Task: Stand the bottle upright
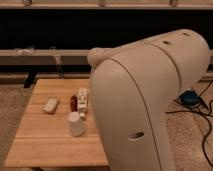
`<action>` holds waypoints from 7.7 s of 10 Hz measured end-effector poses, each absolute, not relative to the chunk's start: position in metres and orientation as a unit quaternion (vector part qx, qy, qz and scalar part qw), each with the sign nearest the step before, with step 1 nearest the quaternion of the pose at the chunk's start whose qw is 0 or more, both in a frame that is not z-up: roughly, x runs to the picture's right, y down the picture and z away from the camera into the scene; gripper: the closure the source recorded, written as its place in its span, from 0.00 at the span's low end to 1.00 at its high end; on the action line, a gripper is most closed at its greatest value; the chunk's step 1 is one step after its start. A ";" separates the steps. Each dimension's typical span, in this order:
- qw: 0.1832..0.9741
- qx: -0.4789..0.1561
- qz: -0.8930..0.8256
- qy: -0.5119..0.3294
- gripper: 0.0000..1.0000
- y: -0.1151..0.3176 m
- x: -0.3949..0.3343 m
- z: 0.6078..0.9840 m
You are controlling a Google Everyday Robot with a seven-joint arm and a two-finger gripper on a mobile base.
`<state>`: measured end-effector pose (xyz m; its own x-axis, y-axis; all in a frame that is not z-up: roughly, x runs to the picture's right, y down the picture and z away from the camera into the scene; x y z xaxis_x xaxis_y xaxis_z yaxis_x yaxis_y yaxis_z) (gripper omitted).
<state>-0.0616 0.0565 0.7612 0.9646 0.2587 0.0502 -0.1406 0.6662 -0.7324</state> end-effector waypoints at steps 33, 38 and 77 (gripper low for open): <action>0.879 -0.266 -0.357 -0.172 0.23 0.064 -0.126 0.910; 0.875 -0.274 -0.363 -0.168 0.23 0.059 -0.133 0.919; 0.904 -0.416 -0.099 0.010 0.20 0.057 -0.032 0.931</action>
<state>-0.0322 0.0571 0.9309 0.9801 -0.1877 0.0638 0.1706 0.6347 -0.7537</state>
